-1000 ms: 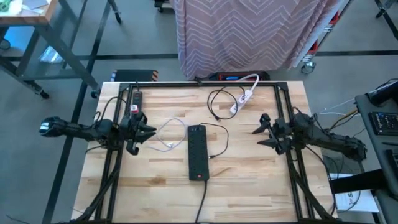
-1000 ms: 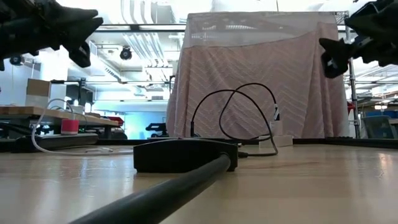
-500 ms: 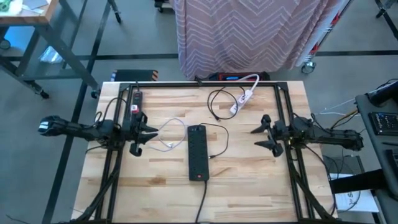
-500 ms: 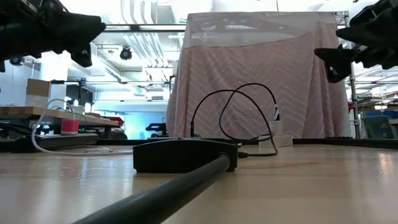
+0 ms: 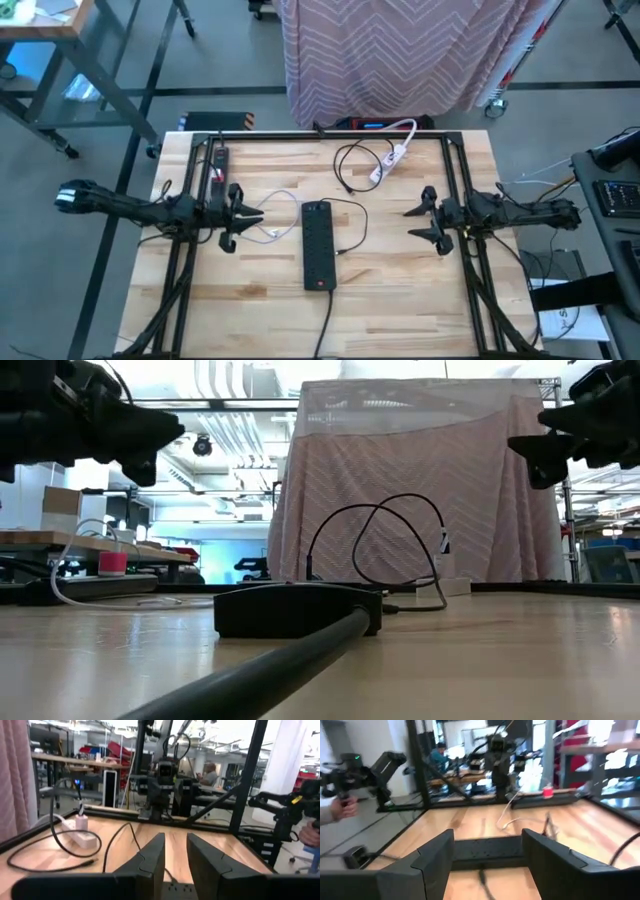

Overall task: Insert USB
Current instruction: Return to Home Position

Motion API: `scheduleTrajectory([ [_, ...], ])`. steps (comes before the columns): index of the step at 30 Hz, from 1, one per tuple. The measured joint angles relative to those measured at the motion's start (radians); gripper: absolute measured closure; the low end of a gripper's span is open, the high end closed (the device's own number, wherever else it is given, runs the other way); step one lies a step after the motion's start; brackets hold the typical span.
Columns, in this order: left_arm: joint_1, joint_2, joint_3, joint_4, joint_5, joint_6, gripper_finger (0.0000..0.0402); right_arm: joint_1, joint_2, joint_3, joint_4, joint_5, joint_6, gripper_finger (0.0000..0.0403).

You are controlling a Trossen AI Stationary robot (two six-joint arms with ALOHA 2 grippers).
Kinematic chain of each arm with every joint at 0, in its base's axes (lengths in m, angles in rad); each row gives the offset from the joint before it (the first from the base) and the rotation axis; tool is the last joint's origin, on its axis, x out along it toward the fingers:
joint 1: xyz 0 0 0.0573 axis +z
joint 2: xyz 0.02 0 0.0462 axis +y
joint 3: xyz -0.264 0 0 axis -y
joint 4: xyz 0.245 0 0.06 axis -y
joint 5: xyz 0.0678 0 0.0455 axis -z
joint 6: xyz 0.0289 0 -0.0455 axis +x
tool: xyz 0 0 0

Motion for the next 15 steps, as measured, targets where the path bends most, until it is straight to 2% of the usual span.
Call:
scheduleTrajectory([
  [6,0.002,-0.170,0.000,-0.247,0.027,-0.039,0.0335,0.000,0.000,0.066,-0.110,-0.001,-0.017,0.0178],
  [11,0.002,-0.368,0.000,-0.420,-0.007,-0.008,0.0335,0.001,0.000,-0.020,0.004,0.002,0.010,0.0168],
  [15,0.003,-0.514,0.000,-0.544,-0.008,-0.002,0.0335,0.001,-0.001,-0.019,0.027,0.025,-0.045,0.0160],
])
